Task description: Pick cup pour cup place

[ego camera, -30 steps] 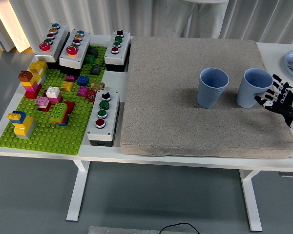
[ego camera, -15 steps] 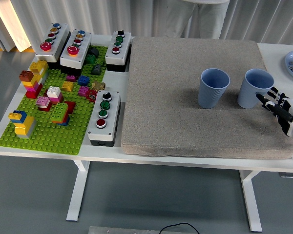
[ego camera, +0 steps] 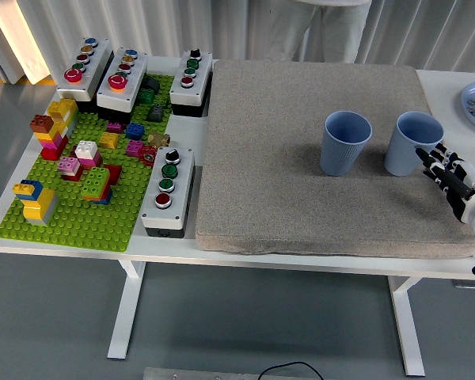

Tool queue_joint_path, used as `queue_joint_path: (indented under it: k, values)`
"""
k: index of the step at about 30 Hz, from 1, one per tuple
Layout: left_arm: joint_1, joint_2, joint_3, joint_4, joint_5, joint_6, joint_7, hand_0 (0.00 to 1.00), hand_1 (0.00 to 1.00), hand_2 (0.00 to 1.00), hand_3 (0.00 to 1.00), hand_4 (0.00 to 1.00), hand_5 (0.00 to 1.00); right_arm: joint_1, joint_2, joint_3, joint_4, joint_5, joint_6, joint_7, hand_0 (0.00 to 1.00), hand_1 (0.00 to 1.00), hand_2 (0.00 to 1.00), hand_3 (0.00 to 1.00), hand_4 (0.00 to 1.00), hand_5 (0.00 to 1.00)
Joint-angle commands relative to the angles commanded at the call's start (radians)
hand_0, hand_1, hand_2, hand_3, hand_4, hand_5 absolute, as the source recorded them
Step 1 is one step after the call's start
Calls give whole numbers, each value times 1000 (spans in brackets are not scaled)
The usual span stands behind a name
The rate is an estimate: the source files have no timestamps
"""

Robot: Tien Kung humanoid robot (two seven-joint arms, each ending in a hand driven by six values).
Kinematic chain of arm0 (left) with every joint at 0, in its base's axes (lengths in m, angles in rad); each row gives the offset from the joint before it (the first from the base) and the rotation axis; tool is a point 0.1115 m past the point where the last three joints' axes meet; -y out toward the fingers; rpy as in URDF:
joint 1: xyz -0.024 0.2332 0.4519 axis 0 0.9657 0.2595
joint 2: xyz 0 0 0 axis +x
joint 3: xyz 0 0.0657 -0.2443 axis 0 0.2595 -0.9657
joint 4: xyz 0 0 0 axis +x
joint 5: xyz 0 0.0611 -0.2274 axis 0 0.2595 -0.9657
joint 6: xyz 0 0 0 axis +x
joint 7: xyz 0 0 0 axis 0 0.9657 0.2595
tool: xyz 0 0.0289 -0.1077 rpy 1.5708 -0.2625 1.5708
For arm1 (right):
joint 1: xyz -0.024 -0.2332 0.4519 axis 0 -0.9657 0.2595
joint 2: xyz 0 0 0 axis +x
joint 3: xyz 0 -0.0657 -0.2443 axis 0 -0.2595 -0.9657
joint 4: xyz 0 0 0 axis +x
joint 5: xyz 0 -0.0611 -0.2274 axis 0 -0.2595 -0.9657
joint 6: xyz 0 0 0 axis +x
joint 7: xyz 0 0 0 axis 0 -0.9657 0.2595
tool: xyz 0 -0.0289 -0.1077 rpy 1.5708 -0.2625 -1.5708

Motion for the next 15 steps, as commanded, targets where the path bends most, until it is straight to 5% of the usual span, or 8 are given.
queue_joint_path:
  k: [15]
  values:
    - [-4,0,6,0,-6,0,-2,742,793,853,642,547,937,18,-3,-11,25,-18,-26,17,958,938,998,996,915,685]
